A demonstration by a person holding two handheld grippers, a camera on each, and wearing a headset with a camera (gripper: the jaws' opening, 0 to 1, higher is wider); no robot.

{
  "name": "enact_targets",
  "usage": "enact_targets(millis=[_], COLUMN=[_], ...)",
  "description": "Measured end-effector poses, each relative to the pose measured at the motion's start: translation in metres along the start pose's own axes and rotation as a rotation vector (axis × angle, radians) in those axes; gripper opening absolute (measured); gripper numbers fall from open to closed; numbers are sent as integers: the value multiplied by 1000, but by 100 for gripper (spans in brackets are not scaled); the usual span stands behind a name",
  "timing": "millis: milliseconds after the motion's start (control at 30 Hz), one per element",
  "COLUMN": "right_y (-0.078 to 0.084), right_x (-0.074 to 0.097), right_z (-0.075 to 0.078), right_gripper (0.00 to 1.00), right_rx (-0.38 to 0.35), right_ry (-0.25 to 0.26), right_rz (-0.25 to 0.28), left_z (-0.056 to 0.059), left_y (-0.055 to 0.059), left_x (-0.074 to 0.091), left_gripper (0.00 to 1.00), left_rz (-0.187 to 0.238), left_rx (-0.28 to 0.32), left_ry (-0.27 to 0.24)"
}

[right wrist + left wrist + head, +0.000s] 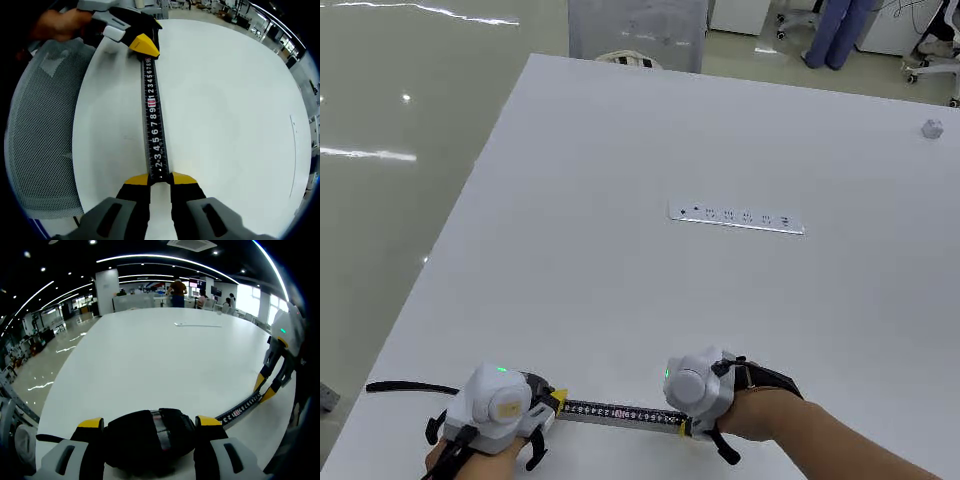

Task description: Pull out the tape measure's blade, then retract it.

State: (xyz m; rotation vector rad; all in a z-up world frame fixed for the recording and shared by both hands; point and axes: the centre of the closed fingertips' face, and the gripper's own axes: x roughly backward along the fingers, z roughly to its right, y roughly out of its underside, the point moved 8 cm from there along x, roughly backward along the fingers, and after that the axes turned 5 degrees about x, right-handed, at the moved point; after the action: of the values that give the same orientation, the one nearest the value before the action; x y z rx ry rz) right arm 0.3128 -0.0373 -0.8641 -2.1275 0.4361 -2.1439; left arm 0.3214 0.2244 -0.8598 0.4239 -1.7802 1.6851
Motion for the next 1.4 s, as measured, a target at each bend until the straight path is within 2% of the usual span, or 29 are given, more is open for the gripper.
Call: enact_targets(millis=[1400], right_y=[-13], right_x=[-4], right_z=[-2], right_gripper=[15], right_rx=[5], right_ry=[-6], right_rz=[3], left_z=[-1], left_y=[0], left_x=[0], left_gripper=[69], left_rz=[-7], left_rx=[-9], left_ry=[14])
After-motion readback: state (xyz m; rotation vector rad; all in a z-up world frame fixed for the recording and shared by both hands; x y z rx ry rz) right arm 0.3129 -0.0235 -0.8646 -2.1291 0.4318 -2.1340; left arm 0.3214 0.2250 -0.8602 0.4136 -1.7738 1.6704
